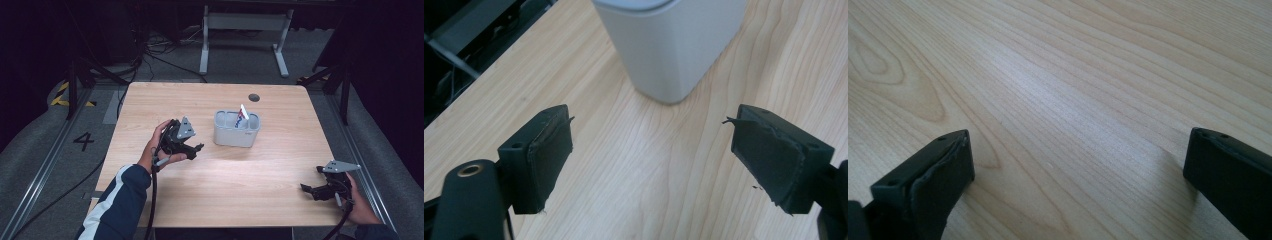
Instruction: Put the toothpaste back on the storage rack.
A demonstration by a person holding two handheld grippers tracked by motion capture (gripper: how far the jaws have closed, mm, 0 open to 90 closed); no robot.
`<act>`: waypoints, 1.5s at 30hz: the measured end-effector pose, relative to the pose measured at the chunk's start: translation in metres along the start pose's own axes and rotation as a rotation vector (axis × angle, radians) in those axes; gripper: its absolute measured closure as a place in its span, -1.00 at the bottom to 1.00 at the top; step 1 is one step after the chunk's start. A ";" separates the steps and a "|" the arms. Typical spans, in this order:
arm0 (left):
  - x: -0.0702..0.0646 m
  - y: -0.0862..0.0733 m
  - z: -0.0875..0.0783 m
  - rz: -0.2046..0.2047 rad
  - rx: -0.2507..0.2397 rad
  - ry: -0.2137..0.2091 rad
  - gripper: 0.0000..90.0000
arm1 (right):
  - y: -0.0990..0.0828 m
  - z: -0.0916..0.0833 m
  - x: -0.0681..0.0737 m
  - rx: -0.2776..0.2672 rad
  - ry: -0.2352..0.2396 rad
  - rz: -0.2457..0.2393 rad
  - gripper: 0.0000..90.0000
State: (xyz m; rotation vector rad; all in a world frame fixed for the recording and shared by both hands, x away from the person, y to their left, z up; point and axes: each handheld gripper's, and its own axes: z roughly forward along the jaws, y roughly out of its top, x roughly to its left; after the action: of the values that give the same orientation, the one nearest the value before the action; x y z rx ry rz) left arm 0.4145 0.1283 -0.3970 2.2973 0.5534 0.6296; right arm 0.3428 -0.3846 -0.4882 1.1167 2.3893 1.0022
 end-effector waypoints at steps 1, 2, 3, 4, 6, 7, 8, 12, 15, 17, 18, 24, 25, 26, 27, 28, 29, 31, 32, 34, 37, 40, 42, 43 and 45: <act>-0.001 -0.004 -0.001 -0.002 0.015 -0.005 -0.62 | 0.000 0.000 0.000 0.000 0.000 0.000 -1.00; -0.001 -0.008 -0.002 -0.006 0.022 -0.008 -0.62 | 0.000 0.000 0.000 0.000 0.000 0.000 -1.00; -0.002 -0.011 -0.003 -0.004 0.029 -0.008 -0.62 | 0.000 0.000 0.000 0.000 0.000 0.000 -1.00; -0.002 -0.013 -0.004 0.003 0.043 -0.006 -0.62 | 0.000 0.000 0.000 0.000 0.000 0.000 -1.00; -0.004 -0.020 -0.007 0.014 0.063 0.001 -0.62 | 0.000 0.000 0.000 0.000 0.000 0.000 -1.00; -0.004 -0.023 -0.008 0.013 0.067 0.001 -0.62 | 0.000 0.000 0.000 -0.001 0.000 0.000 -1.00; -0.005 -0.026 -0.009 0.008 0.070 0.002 -0.62 | 0.000 0.000 0.000 0.000 0.000 0.000 -1.00; -0.007 -0.041 -0.013 -0.006 0.097 0.003 -0.62 | 0.000 0.000 0.000 0.000 0.000 0.000 -1.00; -0.012 -0.052 -0.018 -0.007 0.110 0.011 -0.62 | 0.000 0.000 0.000 0.000 0.000 0.000 -1.00; -0.014 -0.057 -0.022 0.004 0.122 0.018 -0.62 | 0.000 0.000 0.000 0.000 0.000 0.000 -1.00; -0.016 -0.061 -0.023 0.004 0.125 0.026 -0.62 | 0.000 0.000 0.000 0.000 0.000 0.000 -1.00; -0.025 -0.085 -0.034 -0.001 0.159 0.049 -0.62 | 0.000 0.000 0.000 0.000 0.000 0.000 -1.00; -0.025 -0.085 -0.034 -0.001 0.159 0.049 -0.62 | 0.000 0.000 0.000 0.000 0.000 0.000 -1.00; -0.025 -0.089 -0.038 -0.007 0.167 0.048 -0.62 | 0.000 0.000 0.000 0.000 0.000 0.000 -1.00; -0.026 -0.092 -0.040 -0.006 0.166 0.052 -0.62 | 0.000 0.000 0.000 0.000 0.000 0.000 -1.00; -0.028 -0.097 -0.043 -0.019 0.171 0.056 -0.62 | 0.000 0.000 0.000 0.000 0.000 0.000 -1.00; -0.029 -0.102 -0.046 -0.025 0.176 0.057 -0.62 | 0.000 0.000 0.000 0.000 0.000 0.000 -1.00; -0.030 -0.109 -0.051 -0.039 0.172 0.055 -0.62 | 0.000 0.000 0.000 -0.001 0.000 0.002 -1.00; -0.031 -0.113 -0.053 -0.045 0.171 0.057 -0.62 | 0.000 0.000 0.000 -0.001 0.000 0.002 -1.00; -0.031 -0.121 -0.058 -0.062 0.177 0.059 -0.62 | 0.000 0.000 0.000 0.000 -0.001 0.001 -1.00; -0.030 -0.131 -0.064 -0.093 0.157 0.042 -0.62 | 0.000 0.000 0.000 0.000 -0.001 0.001 -1.00; -0.028 -0.140 -0.069 -0.128 0.141 0.027 -0.62 | 0.000 0.000 0.000 0.000 -0.001 0.001 -1.00; -0.026 -0.146 -0.070 -0.139 0.144 0.021 -0.62 | 0.000 0.000 0.000 0.000 -0.001 0.000 -1.00; -0.026 -0.148 -0.071 -0.149 0.144 0.020 -0.62 | 0.000 0.000 0.000 -0.001 0.000 0.002 -1.00; -0.025 -0.152 -0.072 -0.158 0.154 0.019 -0.62 | 0.000 0.000 0.000 0.000 0.000 0.001 -1.00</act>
State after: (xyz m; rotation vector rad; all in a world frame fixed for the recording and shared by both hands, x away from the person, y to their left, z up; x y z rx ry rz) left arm 0.3216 0.2541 -0.4642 2.3627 0.8092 0.5496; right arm 0.3426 -0.3846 -0.4882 1.1186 2.3882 1.0027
